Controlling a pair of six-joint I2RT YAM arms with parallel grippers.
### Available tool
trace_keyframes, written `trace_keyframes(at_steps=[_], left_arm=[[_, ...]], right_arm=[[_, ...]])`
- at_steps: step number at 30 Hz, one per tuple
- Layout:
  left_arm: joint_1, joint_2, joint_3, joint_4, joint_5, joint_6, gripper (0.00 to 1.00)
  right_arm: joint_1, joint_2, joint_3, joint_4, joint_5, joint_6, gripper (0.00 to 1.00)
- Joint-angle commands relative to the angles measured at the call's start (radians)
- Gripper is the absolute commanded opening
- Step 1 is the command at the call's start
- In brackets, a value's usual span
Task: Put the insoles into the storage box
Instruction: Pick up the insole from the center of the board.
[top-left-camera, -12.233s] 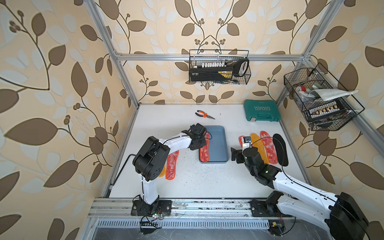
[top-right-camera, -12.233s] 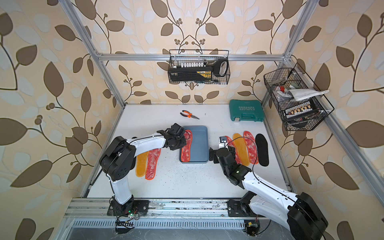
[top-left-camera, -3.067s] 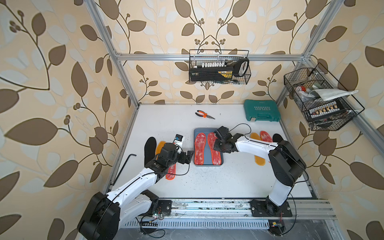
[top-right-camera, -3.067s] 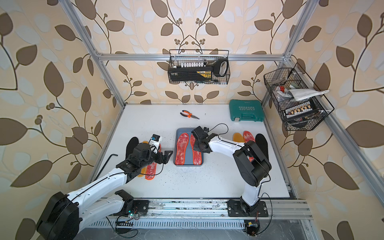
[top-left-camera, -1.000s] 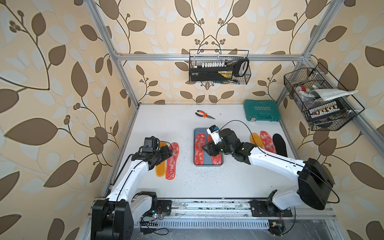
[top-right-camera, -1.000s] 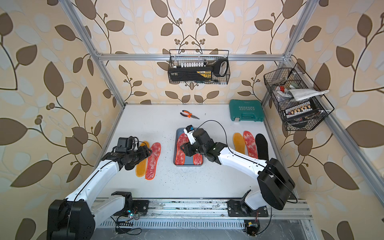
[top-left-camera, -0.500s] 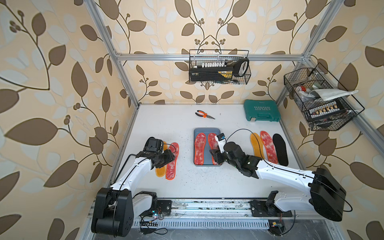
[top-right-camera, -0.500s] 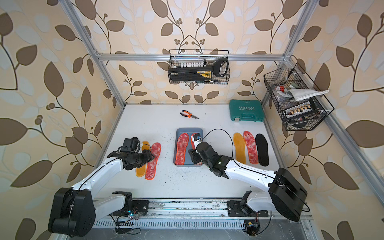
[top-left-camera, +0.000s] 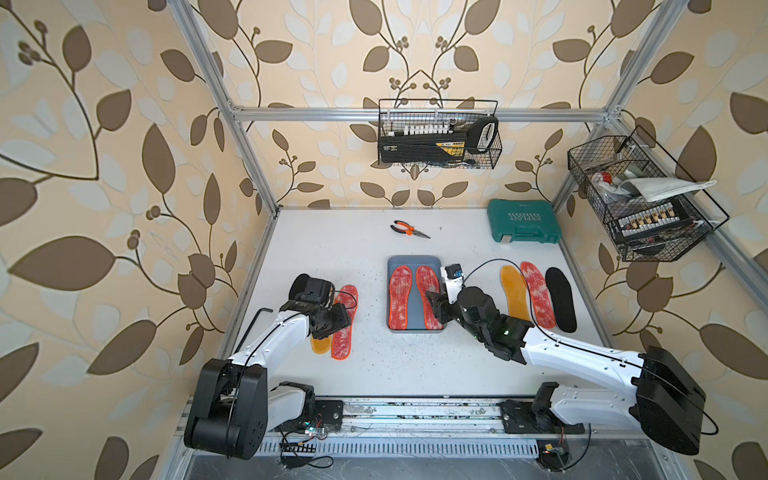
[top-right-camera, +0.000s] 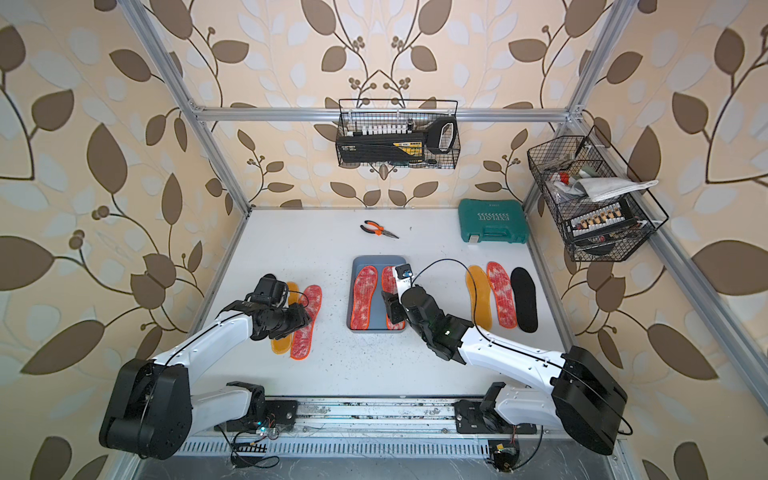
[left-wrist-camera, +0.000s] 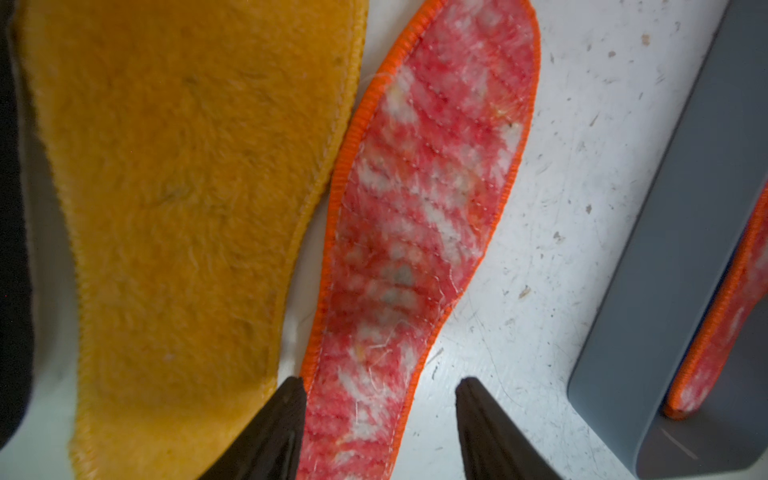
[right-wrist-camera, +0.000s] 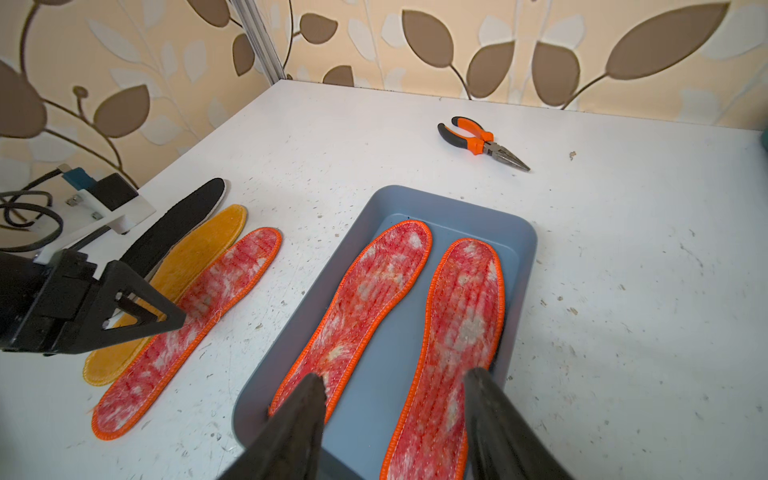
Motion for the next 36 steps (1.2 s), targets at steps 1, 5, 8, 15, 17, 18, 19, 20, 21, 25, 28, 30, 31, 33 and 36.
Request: trace_keyframes(at_steps=[1, 5, 8, 15, 17, 18, 19, 20, 21, 25, 28, 30, 31, 33, 36], left_arm=[[-0.012, 0.030, 0.019, -0.005, -0.040, -0.007, 0.62], [-0.050, 0.072, 0.042, 0.006, -0.038, -0.008, 0.60], [-0.090, 0.089, 0.055, 0.017, -0.055, -0.024, 0.59], [-0.109, 0.091, 0.051, 0.038, -0.082, -0.064, 0.52], [-0.109, 0.088, 0.053, 0.026, -0.103, -0.065, 0.54], [-0.109, 0.080, 0.050, 0.024, -0.115, -0.067, 0.54], [-0.109, 0.071, 0.047, 0.025, -0.124, -0.067, 0.55], [-0.108, 0.058, 0.043, 0.025, -0.134, -0.065, 0.57], [-0.104, 0.046, 0.043, 0.026, -0.135, -0.062, 0.58], [-0.081, 0.050, 0.036, 0.071, -0.087, -0.032, 0.57], [-0.071, 0.084, 0.041, 0.087, -0.070, -0.025, 0.55], [-0.070, 0.095, 0.033, 0.116, -0.060, -0.020, 0.55], [-0.070, 0.099, 0.036, 0.119, -0.058, -0.021, 0.55], [-0.069, 0.105, 0.038, 0.126, -0.058, -0.030, 0.52], [-0.068, 0.127, 0.042, 0.132, -0.057, -0.049, 0.51]], right_arm=[[0.007, -0.009, -0.021, 0.033, 0.019, 0.005, 0.56], [0.007, -0.008, -0.018, 0.027, 0.025, 0.004, 0.56], [0.007, -0.006, -0.015, 0.026, 0.023, -0.001, 0.56], [0.007, 0.027, 0.001, 0.014, 0.023, 0.000, 0.57], [0.007, 0.036, 0.006, 0.013, 0.017, 0.000, 0.58], [0.007, 0.039, 0.010, 0.013, 0.006, -0.003, 0.58], [0.007, 0.042, 0.010, 0.015, -0.002, -0.008, 0.58], [0.007, 0.047, 0.012, 0.018, -0.010, -0.010, 0.58], [0.007, 0.052, 0.014, 0.019, -0.019, -0.015, 0.58], [0.009, 0.078, 0.028, 0.037, -0.113, -0.044, 0.58], [0.010, 0.107, 0.041, 0.052, -0.188, -0.051, 0.58], [0.015, 0.126, 0.065, 0.034, -0.222, -0.049, 0.58], [0.020, 0.129, 0.074, 0.030, -0.228, -0.051, 0.58], [0.025, 0.127, 0.085, 0.026, -0.232, -0.048, 0.58], [0.026, 0.105, 0.110, -0.003, -0.249, -0.039, 0.58]])
